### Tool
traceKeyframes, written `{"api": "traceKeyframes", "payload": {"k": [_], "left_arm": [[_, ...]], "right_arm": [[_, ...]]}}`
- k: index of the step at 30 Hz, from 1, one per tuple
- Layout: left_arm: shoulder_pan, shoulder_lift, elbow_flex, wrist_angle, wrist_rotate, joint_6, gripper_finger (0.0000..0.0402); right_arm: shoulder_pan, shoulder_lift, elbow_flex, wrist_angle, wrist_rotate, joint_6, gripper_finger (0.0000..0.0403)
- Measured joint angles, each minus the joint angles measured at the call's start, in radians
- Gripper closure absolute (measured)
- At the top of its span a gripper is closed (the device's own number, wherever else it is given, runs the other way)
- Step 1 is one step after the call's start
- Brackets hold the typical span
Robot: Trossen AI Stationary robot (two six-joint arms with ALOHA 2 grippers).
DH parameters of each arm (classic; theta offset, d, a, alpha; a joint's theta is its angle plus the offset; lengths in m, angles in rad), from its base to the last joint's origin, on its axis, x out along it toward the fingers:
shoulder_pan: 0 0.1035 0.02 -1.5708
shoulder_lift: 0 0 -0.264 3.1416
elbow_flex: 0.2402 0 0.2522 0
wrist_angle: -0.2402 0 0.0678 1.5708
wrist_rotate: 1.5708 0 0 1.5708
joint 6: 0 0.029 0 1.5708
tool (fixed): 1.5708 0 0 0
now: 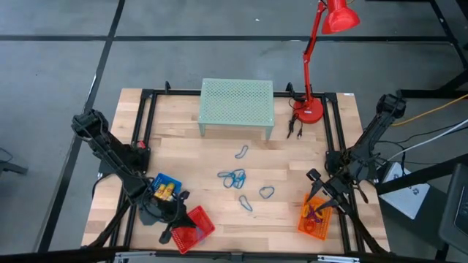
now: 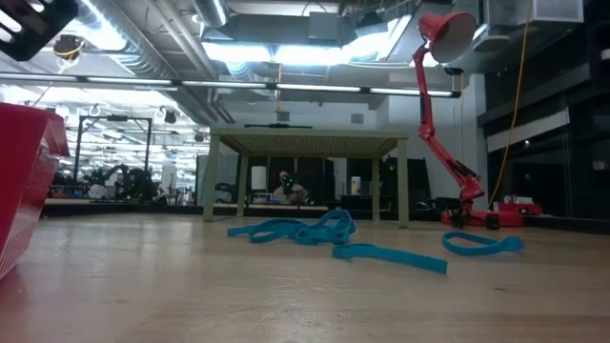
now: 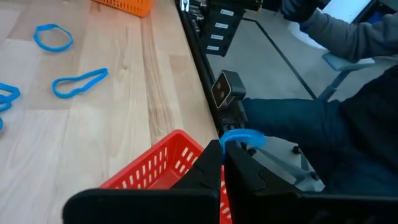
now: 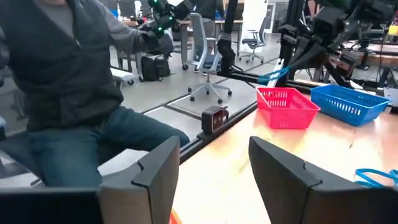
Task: Pick & Place Office Desk Supplies
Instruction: Put the blue rubber band into the red bin
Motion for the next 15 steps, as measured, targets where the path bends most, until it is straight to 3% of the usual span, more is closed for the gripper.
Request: {"api": "traceKeyframes", "payload": {"k": [6,11,15], "left_arm": [[-0.007,0.045,0.000,0.000,-0.010,-0.046,0.0398],[-0.007,0.113,0.000,0.021,-0.003,-0.102,0.0398],[-0.005,0.162,0.000,0.107,-0.002,-0.083,0.0398]], "right_arm": [[0.010,-0.004,0.002,-0.078,0.000,-0.012,0.0208],[0.010,-0.003,0.002,-0.285,0.000,0.125,0.0208],[0.010,-0.004,0.002,-0.249,0.000,0.144,0.0208]]}}
